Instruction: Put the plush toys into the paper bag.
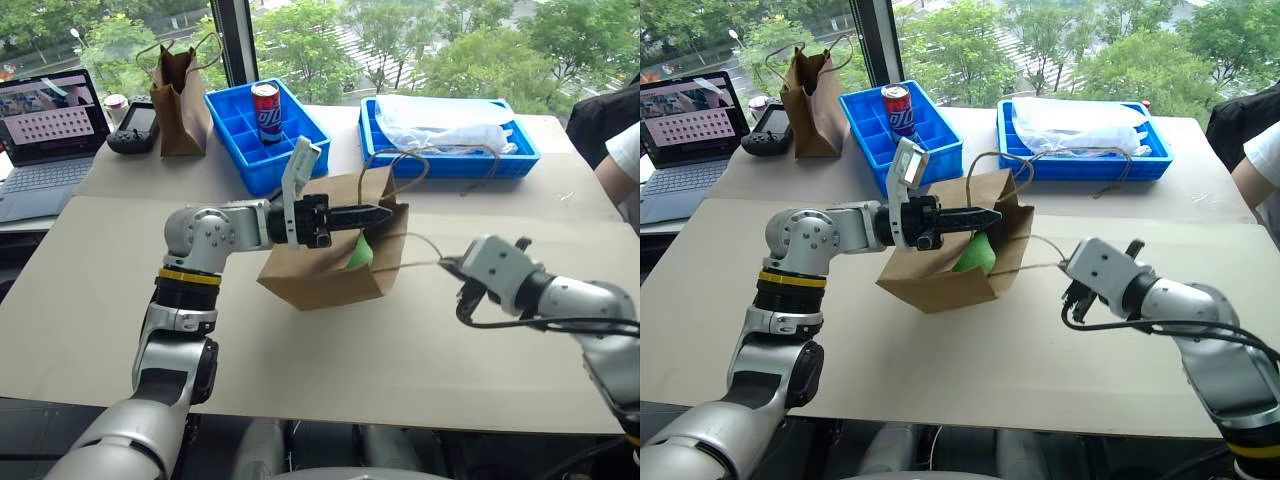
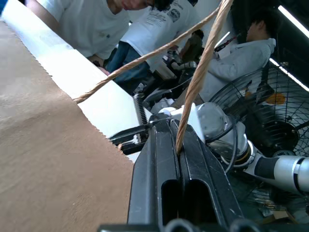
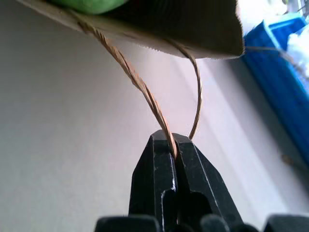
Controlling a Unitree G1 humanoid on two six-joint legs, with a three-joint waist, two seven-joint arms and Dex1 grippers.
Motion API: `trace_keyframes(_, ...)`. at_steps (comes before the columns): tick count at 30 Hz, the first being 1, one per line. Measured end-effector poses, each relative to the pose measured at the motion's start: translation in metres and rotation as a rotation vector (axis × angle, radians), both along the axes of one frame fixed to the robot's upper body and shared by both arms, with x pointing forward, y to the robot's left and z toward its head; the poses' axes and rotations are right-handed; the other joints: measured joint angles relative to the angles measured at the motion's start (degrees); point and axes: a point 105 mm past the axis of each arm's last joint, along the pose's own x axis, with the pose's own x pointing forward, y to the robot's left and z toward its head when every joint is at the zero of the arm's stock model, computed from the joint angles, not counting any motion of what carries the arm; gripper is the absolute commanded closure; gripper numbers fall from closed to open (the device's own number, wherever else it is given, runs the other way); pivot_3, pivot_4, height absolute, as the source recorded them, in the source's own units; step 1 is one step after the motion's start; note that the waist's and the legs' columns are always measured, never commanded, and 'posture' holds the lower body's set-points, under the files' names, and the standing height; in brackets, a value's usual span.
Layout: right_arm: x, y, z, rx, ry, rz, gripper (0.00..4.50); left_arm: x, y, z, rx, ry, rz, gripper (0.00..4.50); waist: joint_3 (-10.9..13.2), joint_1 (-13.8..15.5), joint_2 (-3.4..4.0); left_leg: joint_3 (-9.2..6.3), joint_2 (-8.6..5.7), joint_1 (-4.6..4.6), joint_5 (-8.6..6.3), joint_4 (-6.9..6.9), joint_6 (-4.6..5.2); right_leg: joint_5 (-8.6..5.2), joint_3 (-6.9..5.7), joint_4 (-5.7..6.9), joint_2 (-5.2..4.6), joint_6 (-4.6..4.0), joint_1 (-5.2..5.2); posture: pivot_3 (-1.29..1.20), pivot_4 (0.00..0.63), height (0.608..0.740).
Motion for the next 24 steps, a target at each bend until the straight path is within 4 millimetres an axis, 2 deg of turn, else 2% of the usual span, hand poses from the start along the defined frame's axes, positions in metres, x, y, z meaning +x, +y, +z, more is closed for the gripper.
trace_keyframes(2, 0.004, 0.013, 0.031, 0.000, -0.097, 0.054, 4.46, 0.005, 0.002, 0.005, -0.016, -0.009, 0.017, 4.50, 0.0, 0.0, 0.00, -0.02, 0.01, 0.00, 0.00, -0.04, 0.00, -0.05, -0.04, 0.11, 0.01, -0.07, -0.06, 0.00, 0.150, 0.724)
trace_keyframes(5, 0.004, 0.031, 0.054, -0.001, -0.161, 0.128, 4.46, 0.011, 0.006, 0.012, -0.025, -0.036, 0.040, 4.50, 0.0, 0.2, 0.01, -0.01, 0.04, -0.02, 0.00, -0.06, 0.00, -0.08, -0.07, 0.14, 0.00, -0.11, -0.08, 0.00, 0.150, 0.724)
trace_keyframes(9, 0.001, 0.053, 0.056, 0.006, -0.132, 0.213, 4.46, 0.015, 0.017, 0.013, -0.007, -0.050, 0.075, 4.50, 0.0, 0.2, 0.01, -0.01, 0.08, -0.11, 0.00, -0.05, 0.00, -0.08, -0.08, 0.17, -0.04, -0.11, -0.09, 0.00, 0.150, 0.724)
trace_keyframes(12, -0.004, 0.068, 0.048, 0.022, -0.081, 0.277, 4.46, 0.015, 0.025, 0.004, 0.009, -0.032, 0.098, 4.50, 0.0, 0.3, 0.02, -0.02, 0.10, -0.15, 0.00, -0.04, 0.00, -0.08, -0.11, 0.25, -0.08, -0.11, -0.09, 0.00, 0.150, 0.724)
trace_keyframes(15, -0.010, 0.076, 0.041, 0.021, -0.035, 0.315, 4.46, 0.013, 0.033, -0.008, 0.034, -0.001, 0.116, 4.50, 0.0, 0.4, 0.02, -0.03, 0.12, -0.20, 0.00, -0.03, 0.00, -0.08, -0.14, 0.32, -0.09, -0.11, -0.13, 0.00, 0.150, 0.724)
trace_keyframes(18, -0.018, 0.085, 0.042, 0.043, -0.003, 0.362, 4.46, 0.004, 0.042, -0.009, 0.034, 0.017, 0.105, 4.50, 0.0, 0.3, 0.03, -0.04, 0.15, -0.21, 0.00, -0.03, 0.00, -0.08, -0.15, 0.43, -0.08, -0.11, -0.17, 0.00, 0.150, 0.724)
trace_keyframes(20, -0.023, 0.089, 0.047, 0.051, 0.012, 0.389, 4.46, 0.001, 0.047, -0.004, 0.031, 0.001, 0.106, 4.50, 0.0, 0.3, 0.04, -0.05, 0.14, -0.19, 0.00, -0.02, 0.00, -0.08, -0.15, 0.44, -0.08, -0.11, -0.18, 0.00, 0.150, 0.724)
trace_keyframes(24, -0.023, 0.089, 0.073, 0.070, -0.067, 0.381, 4.46, 0.000, 0.045, 0.000, 0.007, -0.014, 0.107, 4.50, 0.0, 0.5, 0.04, -0.06, 0.12, -0.08, 0.03, 0.00, -0.05, -0.08, -0.16, 0.34, -0.11, -0.12, -0.11, 0.00, 0.150, 0.724)
